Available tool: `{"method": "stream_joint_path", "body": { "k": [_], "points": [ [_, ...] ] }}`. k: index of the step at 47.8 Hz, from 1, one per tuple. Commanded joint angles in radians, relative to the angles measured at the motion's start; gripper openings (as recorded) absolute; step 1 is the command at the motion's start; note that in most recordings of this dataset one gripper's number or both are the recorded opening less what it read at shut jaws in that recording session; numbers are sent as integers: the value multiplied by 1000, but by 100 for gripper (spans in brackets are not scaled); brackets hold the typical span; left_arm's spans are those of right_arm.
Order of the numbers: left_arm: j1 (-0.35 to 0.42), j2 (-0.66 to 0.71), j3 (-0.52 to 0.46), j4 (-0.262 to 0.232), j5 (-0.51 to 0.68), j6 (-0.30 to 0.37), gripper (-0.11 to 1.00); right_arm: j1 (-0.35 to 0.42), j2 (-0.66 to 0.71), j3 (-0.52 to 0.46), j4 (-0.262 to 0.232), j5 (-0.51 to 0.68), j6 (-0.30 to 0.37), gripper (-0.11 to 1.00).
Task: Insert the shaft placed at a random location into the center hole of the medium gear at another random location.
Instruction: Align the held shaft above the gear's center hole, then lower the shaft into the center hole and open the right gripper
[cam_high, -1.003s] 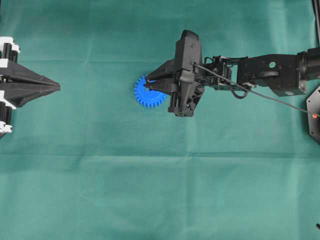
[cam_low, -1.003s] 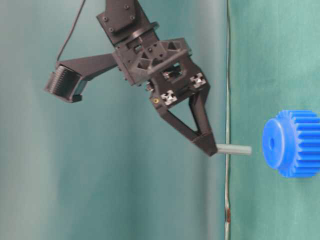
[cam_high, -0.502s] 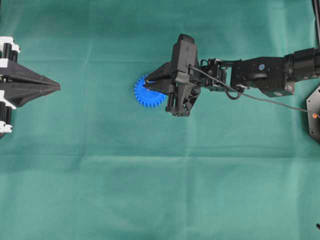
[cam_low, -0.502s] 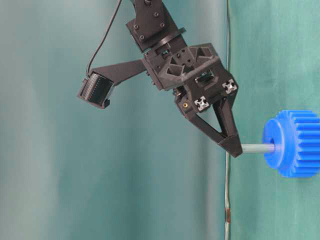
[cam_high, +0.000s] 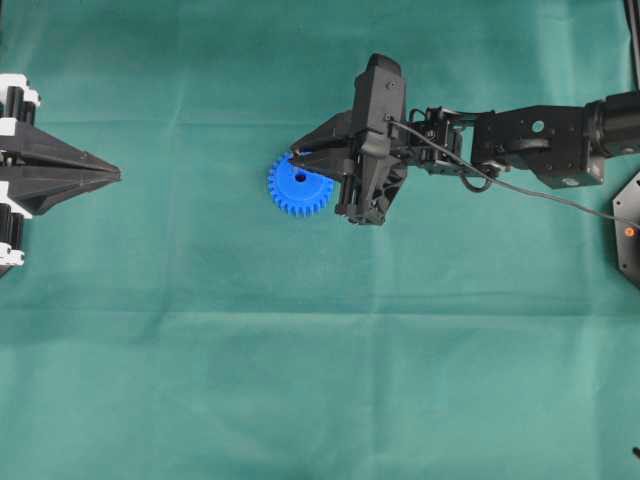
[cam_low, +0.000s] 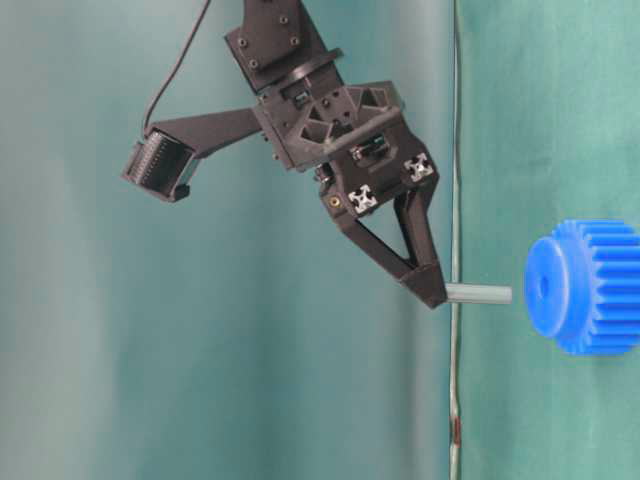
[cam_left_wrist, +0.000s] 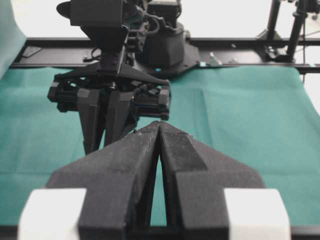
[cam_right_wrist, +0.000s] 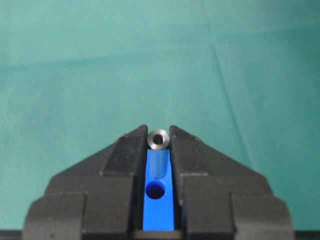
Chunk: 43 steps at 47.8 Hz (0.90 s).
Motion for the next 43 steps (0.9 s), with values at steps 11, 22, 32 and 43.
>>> {"method": "stream_joint_path", "body": {
  "k": [11, 22, 32, 43],
  "points": [
    [2, 6, -18, 3, -9, -3, 0, 0, -23, -3, 2, -3, -6, 13],
    [2, 6, -18, 3, -9, -3, 0, 0, 21, -2, 6, -18, 0, 13],
    [2, 8, -18, 3, -9, -3, 0, 0, 51, -6, 8, -34, 0, 13],
    [2, 8, -18, 3, -9, -3, 0, 0, 51, -5, 8, -34, 0, 13]
  ]
}}
